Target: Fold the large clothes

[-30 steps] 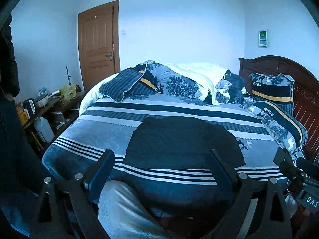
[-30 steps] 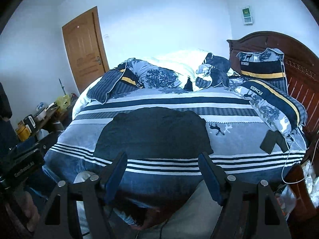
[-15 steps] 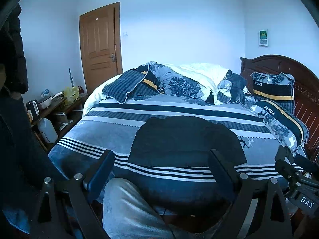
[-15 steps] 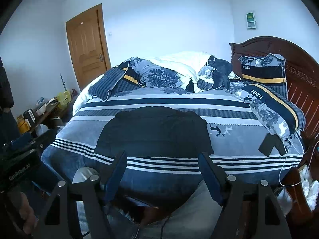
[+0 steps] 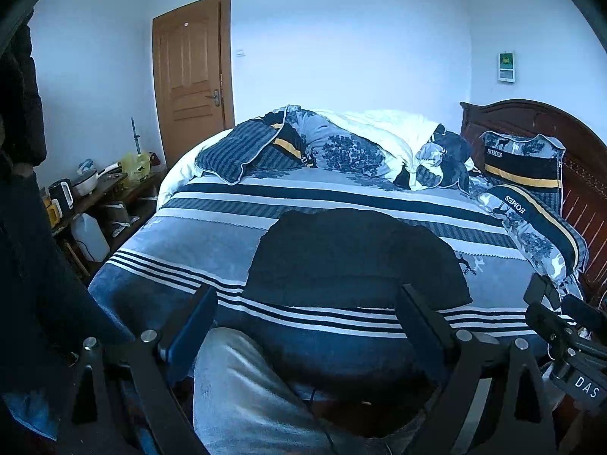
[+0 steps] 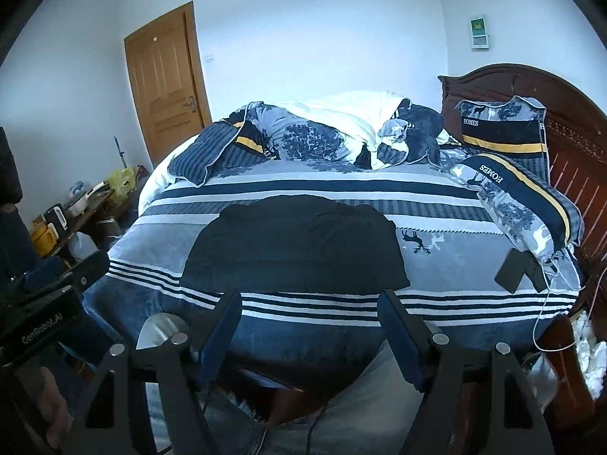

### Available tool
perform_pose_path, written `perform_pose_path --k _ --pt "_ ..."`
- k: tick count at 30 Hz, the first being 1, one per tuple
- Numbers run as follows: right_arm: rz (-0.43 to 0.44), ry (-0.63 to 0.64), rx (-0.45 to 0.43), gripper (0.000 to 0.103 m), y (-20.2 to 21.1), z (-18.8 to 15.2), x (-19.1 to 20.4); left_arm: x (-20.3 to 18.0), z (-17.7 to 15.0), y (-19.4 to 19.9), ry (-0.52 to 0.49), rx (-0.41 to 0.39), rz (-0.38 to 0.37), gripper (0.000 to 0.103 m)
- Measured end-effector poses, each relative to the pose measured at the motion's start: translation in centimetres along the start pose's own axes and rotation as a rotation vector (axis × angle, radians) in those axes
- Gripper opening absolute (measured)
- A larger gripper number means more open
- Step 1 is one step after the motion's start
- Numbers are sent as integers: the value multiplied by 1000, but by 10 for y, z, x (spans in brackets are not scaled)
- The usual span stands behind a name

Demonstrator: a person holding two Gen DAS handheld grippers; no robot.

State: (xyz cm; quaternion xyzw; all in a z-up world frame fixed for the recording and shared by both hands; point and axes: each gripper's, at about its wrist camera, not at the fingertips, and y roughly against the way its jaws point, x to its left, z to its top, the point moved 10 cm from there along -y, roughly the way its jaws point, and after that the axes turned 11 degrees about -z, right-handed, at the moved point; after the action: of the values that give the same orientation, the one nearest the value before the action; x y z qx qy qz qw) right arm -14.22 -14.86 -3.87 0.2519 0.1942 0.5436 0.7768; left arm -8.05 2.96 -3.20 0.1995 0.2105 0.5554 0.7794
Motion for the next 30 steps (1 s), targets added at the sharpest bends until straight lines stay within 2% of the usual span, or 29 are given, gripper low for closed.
perform_pose_path --k 30 --pt "5 8 12 77 -3 -5 5 8 -7 -5 -1 25 14 95"
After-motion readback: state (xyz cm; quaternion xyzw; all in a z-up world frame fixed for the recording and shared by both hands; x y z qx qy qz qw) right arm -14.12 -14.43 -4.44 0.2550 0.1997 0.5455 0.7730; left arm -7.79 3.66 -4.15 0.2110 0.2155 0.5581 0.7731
